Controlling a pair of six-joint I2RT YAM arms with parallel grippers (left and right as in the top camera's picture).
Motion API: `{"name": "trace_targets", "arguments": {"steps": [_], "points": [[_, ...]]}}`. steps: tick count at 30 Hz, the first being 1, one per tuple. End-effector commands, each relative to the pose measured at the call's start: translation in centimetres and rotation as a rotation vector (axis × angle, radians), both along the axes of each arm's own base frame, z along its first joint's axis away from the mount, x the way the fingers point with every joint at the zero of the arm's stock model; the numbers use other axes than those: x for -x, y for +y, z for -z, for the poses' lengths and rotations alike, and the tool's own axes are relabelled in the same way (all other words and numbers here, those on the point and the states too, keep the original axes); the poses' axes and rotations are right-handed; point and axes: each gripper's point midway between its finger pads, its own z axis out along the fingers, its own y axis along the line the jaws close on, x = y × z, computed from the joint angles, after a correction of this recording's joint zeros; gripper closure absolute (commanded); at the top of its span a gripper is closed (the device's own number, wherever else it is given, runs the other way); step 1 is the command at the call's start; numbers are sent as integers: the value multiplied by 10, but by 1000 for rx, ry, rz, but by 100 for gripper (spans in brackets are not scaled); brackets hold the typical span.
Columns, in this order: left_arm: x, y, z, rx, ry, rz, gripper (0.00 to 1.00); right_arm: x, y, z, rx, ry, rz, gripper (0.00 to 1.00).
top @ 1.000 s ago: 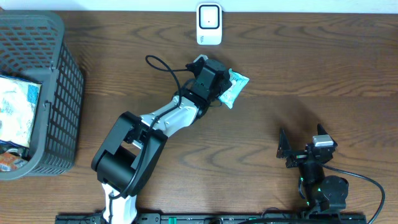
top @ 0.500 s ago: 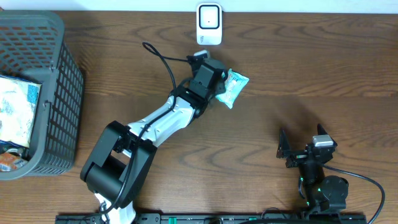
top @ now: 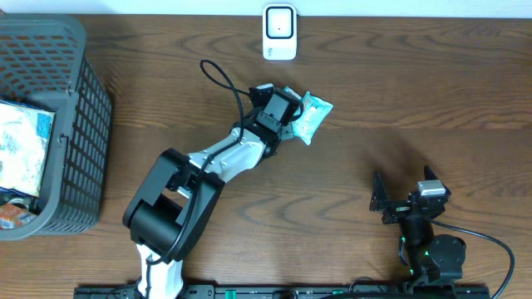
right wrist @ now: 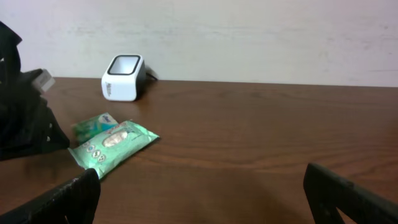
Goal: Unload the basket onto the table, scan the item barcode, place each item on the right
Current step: 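Carry the tissue pack toward the scanner beside the wipes pack, then lower the tissue pack onto the table left of the wipes and release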
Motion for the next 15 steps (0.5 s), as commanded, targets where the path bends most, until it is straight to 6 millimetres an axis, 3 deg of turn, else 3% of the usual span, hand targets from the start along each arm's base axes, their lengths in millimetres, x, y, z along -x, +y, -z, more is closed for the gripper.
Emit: {"name": "trace_targets", "arguments": {"steps": [1, 12, 15], "points": [[4, -12, 4, 36, 28, 57, 72, 1, 3, 1, -7, 2, -14, 1], [14, -32, 3, 89, 51, 119, 72, 1, 3, 1, -7, 2, -14, 1], [19, -49, -1, 150, 62, 209, 72, 1, 3, 1, -7, 2, -14, 1]]}}
